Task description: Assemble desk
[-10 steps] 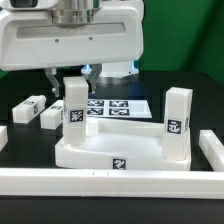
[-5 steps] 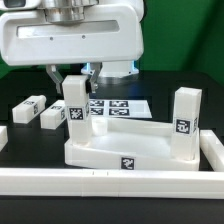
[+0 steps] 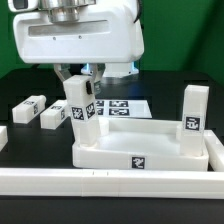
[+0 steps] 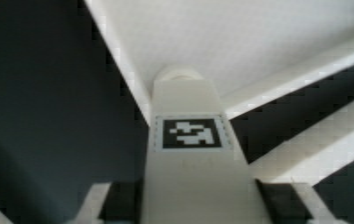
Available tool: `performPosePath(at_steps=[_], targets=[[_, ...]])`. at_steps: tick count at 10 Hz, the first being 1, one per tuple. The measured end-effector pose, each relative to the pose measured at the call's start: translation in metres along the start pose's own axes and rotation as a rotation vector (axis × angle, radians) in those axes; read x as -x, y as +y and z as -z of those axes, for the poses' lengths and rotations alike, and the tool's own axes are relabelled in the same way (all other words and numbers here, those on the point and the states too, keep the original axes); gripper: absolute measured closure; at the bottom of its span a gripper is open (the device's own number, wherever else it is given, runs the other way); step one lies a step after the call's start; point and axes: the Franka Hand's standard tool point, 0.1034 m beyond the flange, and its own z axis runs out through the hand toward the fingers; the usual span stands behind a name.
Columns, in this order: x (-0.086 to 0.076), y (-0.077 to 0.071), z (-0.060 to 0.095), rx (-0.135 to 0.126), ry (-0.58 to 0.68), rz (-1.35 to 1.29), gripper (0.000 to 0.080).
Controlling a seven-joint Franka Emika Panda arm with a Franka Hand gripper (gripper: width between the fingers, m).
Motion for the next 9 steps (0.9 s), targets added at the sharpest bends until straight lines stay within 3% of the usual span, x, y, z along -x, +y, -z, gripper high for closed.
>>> performPosePath(at_steps=[2,6,7,8,9], targets=[[0.003,-0.006,-0.001,-0.025,-0.012,-0.167,0.0509],[0.006,-0.011,-0.005,-0.034,-0.018,-0.304,0.0509],[0.007,-0.011,-0.005,-0.031,-0.02,-0.271,0.0437],[0.008,-0.014,-0.005,-0.026,-0.033,-0.174,0.0437],[0.008,-0.015,-0.006,-0.029,-0.03,-0.108,0.0248]])
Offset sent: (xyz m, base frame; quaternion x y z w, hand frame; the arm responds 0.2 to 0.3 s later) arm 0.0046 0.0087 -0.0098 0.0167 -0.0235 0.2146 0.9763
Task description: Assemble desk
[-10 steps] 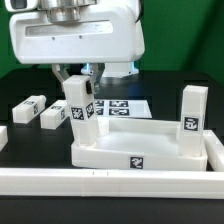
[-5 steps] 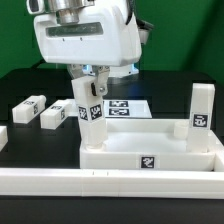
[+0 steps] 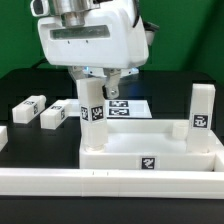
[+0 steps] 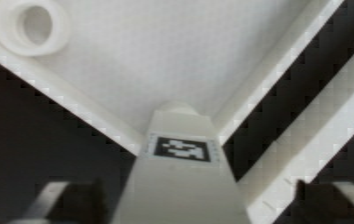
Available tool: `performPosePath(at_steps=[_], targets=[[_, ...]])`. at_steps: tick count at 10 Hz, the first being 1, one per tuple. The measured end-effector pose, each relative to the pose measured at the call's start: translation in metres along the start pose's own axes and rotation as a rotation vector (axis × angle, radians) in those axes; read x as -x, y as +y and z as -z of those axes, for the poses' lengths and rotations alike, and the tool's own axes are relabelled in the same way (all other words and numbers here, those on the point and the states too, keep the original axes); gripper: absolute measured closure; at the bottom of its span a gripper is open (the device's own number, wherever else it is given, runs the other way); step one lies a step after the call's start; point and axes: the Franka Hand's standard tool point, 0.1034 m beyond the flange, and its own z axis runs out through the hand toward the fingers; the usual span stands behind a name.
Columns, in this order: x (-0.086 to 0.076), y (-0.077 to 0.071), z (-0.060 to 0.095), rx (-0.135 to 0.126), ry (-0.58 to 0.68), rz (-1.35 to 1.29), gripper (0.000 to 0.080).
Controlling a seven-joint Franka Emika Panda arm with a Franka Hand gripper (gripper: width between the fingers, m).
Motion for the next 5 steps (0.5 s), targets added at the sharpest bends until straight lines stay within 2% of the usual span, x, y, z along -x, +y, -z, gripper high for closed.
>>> performPosePath(at_steps=[1,5], targets=[[-0.0002,0.0001,-0.0006,-0.001,0.002,0.067,0.018],[-0.0002,0.0002,-0.0006,0.0,0.002,0.367,0.0151]])
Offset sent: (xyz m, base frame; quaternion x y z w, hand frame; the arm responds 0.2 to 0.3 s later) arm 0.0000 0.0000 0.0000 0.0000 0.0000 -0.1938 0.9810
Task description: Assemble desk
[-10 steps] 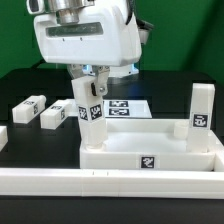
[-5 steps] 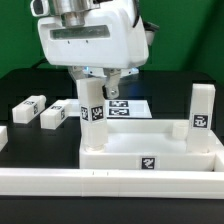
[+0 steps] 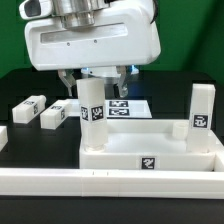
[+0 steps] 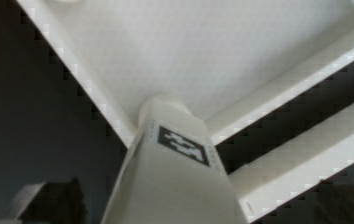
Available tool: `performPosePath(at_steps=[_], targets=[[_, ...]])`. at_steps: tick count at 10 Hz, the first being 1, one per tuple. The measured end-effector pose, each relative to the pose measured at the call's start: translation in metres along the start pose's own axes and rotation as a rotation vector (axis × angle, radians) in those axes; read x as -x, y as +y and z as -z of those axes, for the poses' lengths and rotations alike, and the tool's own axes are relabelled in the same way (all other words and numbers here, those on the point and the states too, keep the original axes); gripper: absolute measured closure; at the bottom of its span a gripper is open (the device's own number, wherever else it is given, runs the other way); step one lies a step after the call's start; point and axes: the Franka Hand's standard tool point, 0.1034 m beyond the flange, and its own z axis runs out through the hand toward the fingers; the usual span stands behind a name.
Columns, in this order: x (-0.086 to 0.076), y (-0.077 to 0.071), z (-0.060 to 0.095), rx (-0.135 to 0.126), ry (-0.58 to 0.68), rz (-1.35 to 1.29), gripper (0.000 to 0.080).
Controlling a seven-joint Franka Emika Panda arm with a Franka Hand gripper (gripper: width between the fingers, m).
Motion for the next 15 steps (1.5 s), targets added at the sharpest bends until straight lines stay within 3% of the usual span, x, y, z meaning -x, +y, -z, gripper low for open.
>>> performPosePath(at_steps=[1,3,4,10,11,12,13,14,15], targets=[[0.0,0.0,0.0,0.002,0.0,0.086,0.015],[-0.0014,0.0011,0.0009,0.054,0.007,0.334,0.015],[-0.0022,0.0009,0.001,0.064,0.012,0.427,0.015],[-0.0035,0.0027,-0.0021,0.081,0.019,0.888,0.015],[-0.0034,0.0025,-0.0021,0.081,0.019,0.889,0.0257],[-0.0034,0.0025,-0.0021,0.081,0.019,0.889,0.0257],[-0.0035,0.0026,-0.0021,0.082,0.019,0.889,0.0441],[-0.0036,0.003,-0.0021,0.082,0.019,0.889,0.0511],[-0.0036,0.003,-0.0021,0.082,0.019,0.889,0.0511]])
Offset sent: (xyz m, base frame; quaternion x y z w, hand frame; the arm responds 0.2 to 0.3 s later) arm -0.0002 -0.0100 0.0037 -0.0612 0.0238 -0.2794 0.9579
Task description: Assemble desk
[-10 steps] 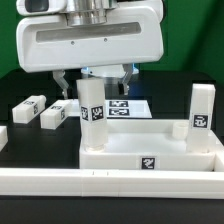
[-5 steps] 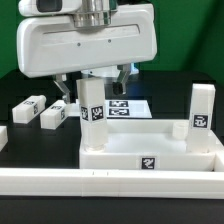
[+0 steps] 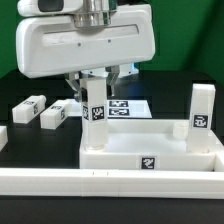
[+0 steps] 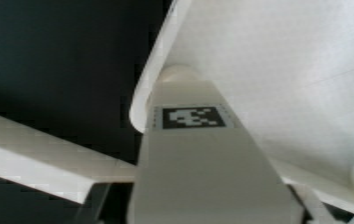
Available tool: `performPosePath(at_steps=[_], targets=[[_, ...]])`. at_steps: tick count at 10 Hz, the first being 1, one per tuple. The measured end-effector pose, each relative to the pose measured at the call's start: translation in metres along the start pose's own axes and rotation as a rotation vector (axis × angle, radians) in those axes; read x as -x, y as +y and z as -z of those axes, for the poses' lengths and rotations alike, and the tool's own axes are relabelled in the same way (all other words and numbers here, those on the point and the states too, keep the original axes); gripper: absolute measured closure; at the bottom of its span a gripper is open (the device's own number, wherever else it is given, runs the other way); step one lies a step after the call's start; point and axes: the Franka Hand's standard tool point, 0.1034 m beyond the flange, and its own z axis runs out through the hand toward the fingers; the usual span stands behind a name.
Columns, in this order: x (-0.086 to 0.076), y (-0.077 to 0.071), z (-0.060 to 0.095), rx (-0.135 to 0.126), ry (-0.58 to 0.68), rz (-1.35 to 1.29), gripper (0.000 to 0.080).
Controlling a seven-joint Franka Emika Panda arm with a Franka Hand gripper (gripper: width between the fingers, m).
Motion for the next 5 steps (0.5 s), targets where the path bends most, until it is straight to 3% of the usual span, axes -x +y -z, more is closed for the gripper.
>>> performPosePath(at_steps=[2,3,5], targets=[[0.0001,-0.0001,0.0,-0.004,-0.001,-0.029,0.051],[0.0009,0.0011,0.0,-0.021,-0.012,-0.16,0.051],[0.0007,0.0015,-0.001,-0.014,-0.008,-0.414,0.0509]])
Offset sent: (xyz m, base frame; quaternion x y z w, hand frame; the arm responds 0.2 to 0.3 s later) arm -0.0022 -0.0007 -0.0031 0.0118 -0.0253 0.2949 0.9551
